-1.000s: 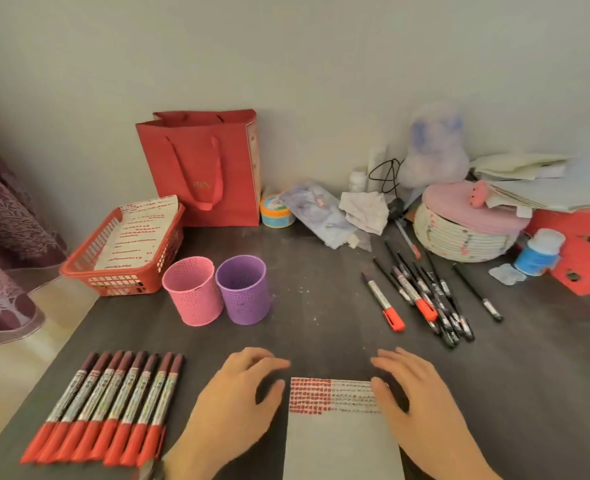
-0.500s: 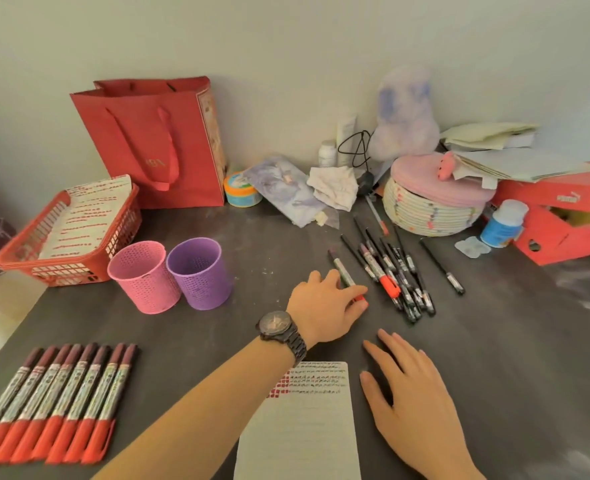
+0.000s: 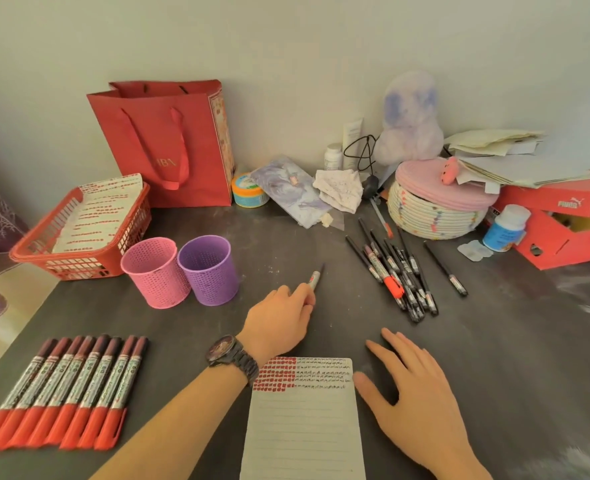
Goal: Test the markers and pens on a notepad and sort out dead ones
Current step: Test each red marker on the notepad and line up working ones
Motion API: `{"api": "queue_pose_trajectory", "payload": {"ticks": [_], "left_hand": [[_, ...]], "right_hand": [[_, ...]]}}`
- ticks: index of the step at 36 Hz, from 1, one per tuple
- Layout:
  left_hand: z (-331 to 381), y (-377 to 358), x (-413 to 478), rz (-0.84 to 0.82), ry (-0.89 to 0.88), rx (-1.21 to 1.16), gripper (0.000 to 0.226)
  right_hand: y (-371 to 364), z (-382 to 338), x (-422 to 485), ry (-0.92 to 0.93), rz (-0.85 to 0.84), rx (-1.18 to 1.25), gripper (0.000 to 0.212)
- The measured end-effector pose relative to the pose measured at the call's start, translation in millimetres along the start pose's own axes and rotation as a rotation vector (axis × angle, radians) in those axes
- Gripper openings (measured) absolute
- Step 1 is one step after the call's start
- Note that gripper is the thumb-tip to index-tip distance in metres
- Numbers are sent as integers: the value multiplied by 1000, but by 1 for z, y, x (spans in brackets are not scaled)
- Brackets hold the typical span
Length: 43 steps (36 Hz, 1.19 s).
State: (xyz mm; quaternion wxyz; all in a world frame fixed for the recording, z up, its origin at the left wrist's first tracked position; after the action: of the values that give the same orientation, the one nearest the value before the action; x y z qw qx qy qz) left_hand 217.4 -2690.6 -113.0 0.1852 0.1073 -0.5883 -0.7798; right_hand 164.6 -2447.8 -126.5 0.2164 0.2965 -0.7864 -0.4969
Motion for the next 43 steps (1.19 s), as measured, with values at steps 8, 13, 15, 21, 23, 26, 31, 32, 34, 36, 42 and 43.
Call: {"api": "queue_pose_trajectory", "payload": {"ticks": [8, 13, 15, 21, 23, 26, 31, 32, 34, 36, 42, 43], "left_hand": [[-36, 12, -63, 55, 216, -643, 21], [-41, 19, -120, 196, 314, -806, 21], [-39, 19, -144, 257, 334, -862, 25], [-33, 13, -195, 366, 404, -1010, 30], [-32, 12, -203, 376, 417, -1033, 30], [-31, 15, -210, 371, 418, -1070, 23], [-24, 23, -220, 292, 409, -1192, 19], [-22, 24, -222, 280, 407, -1243, 22], [-18, 25, -225, 255, 408, -1327, 27], [-14, 26, -227, 235, 413, -1357, 29], [2, 27, -227, 198, 419, -1343, 36], [4, 28, -227, 193, 437, -1337, 36]], "right_hand": [[0, -4, 2, -10, -80, -84, 113], [-1, -7, 4, -35, -60, -76, 112], [0, -8, 5, -44, -45, -86, 112], [1, -14, 9, -17, -3, -110, 102], [2, -16, 11, -11, -6, -127, 100], [1, -19, 12, -19, -16, -144, 96], [-3, -26, 0, -12, 36, 32, 77], [-3, -31, -6, 1, 72, 121, 72], [-4, -44, -21, 10, 130, 292, 61], [-3, -60, -36, -17, 148, 457, 46], [-8, -102, -60, -112, -87, 1100, 52], [-9, -108, -61, -118, -163, 1176, 51]]}}
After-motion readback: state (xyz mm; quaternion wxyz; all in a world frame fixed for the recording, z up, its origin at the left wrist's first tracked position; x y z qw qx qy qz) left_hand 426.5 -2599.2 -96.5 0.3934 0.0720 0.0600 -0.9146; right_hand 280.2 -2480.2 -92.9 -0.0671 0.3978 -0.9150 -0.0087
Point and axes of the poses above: each hand's wrist, its own x-axis towards the middle knuckle, its own y-axis out of the back of the hand, z = x × y, the point moved 2 cm from there along x, towards the middle knuckle, and after that the axes turned 2 degrees about x, right-handed, at the moved point
